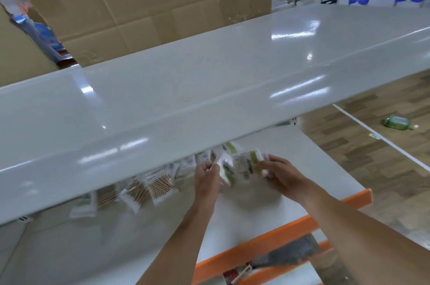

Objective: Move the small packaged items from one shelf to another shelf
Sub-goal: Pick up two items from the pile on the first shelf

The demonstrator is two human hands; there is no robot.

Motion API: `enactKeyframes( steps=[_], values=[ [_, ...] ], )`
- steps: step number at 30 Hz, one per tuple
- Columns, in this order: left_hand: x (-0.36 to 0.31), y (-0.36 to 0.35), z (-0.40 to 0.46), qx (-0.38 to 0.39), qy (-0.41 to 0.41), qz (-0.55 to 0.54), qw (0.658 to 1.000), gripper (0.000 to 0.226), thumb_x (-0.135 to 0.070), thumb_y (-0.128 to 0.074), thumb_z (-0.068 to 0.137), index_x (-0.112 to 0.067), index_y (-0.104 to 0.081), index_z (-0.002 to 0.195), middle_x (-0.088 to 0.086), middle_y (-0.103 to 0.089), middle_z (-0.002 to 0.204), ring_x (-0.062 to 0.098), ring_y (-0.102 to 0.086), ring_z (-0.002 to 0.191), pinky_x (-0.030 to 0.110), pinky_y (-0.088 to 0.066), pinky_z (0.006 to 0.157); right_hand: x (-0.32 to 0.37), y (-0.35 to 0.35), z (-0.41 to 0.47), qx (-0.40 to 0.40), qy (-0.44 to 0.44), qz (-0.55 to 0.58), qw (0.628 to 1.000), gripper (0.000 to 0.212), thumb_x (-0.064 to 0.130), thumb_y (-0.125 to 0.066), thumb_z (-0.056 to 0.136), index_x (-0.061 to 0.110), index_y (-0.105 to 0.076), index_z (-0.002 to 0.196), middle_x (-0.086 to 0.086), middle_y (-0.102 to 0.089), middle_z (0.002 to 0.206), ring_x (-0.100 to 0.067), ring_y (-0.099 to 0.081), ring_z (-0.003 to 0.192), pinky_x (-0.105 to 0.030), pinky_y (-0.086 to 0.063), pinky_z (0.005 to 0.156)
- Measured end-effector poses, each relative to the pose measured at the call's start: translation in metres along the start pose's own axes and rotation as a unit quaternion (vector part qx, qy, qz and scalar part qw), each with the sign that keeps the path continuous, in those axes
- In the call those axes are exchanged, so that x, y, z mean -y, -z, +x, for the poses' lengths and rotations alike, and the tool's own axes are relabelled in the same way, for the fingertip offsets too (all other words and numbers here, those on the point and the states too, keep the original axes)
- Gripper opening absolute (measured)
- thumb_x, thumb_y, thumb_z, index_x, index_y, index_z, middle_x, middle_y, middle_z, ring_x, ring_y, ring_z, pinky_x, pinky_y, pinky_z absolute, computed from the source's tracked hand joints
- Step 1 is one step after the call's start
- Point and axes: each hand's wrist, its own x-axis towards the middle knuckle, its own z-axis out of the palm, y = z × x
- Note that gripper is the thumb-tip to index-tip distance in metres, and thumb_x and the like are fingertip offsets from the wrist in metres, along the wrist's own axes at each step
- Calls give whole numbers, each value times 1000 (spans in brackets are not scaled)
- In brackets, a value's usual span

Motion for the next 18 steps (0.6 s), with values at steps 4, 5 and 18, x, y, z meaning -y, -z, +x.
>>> enactKeyframes(
  steps=[4, 5, 18],
  values=[
    [13, 13, 2, 17, 62, 2, 998, 25, -19, -65, 85, -15, -58, 109, 15, -67, 103, 24, -69, 81, 31, -53, 62, 2, -3, -1, -23, -21, -15, 999, 33, 13, -74, 73, 1, -71, 104, -25, -67, 94, -29, -57, 68, -34, -43, 60],
    [14, 15, 3, 31, 67, -4, 997, 32, -20, -71, 83, -15, -58, 112, 13, -67, 103, 21, -69, 77, 29, -54, 59, 2, -4, -1, -23, -22, -29, 999, 34, 15, -74, 72, 2, -72, 103, -23, -68, 92, -26, -56, 63, -31, -42, 55],
    [10, 38, -24, 49, 98, -229, 967, 26, -4, -70, 83, -11, -64, 108, 15, -71, 105, 33, -68, 97, 50, -58, 81, 5, 8, 4, 17, -26, -18, 999, 42, 23, -83, 61, 15, -74, 101, -24, -72, 104, -39, -68, 88, -48, -52, 79]
  ],
)
